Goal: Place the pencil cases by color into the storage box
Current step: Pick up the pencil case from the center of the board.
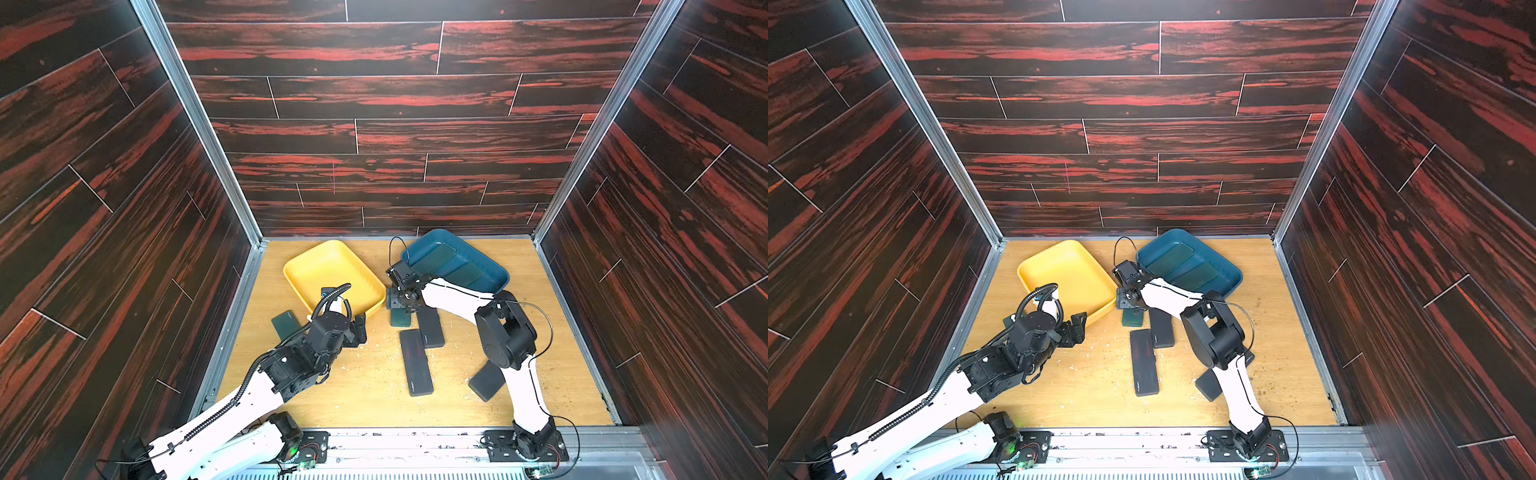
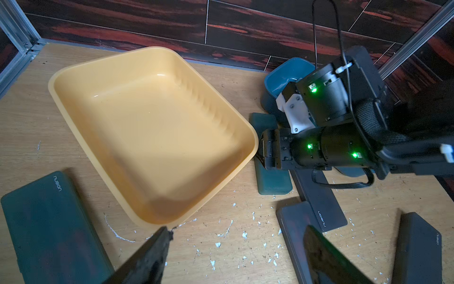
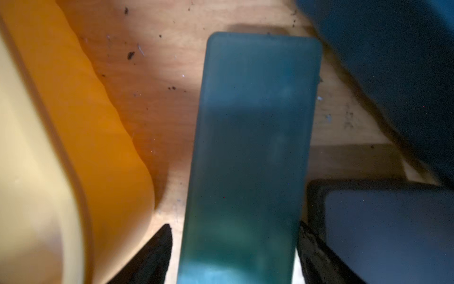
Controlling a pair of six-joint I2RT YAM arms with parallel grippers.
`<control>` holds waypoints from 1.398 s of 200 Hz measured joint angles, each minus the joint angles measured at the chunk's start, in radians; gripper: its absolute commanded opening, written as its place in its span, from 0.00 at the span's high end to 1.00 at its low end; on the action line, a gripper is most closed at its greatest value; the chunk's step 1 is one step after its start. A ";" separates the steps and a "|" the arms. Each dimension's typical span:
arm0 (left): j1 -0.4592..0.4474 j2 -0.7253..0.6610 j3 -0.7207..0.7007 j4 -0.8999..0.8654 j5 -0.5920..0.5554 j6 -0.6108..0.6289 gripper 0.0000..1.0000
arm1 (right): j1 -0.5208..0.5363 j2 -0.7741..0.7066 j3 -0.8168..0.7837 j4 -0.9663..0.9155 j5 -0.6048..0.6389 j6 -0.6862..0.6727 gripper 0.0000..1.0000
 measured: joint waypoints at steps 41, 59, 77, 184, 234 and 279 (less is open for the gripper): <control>0.000 0.000 0.000 0.000 -0.002 0.000 0.14 | 0.000 0.032 0.013 -0.012 0.007 0.000 0.21; 0.000 0.000 0.000 0.000 -0.004 0.000 0.14 | 0.000 0.042 0.022 -0.020 0.009 0.000 0.22; 0.000 0.000 0.000 0.000 -0.003 0.000 0.14 | 0.000 0.046 0.029 -0.024 0.010 0.000 0.23; 0.000 0.000 0.000 0.000 -0.004 0.000 0.14 | 0.000 0.071 0.066 -0.027 0.018 -0.002 0.40; 0.000 0.000 0.000 0.000 -0.004 0.000 0.14 | 0.000 0.048 0.027 0.000 0.010 -0.017 0.41; 0.000 0.001 0.000 0.000 -0.004 0.000 0.14 | 0.000 -0.010 -0.031 -0.014 -0.007 -0.036 0.42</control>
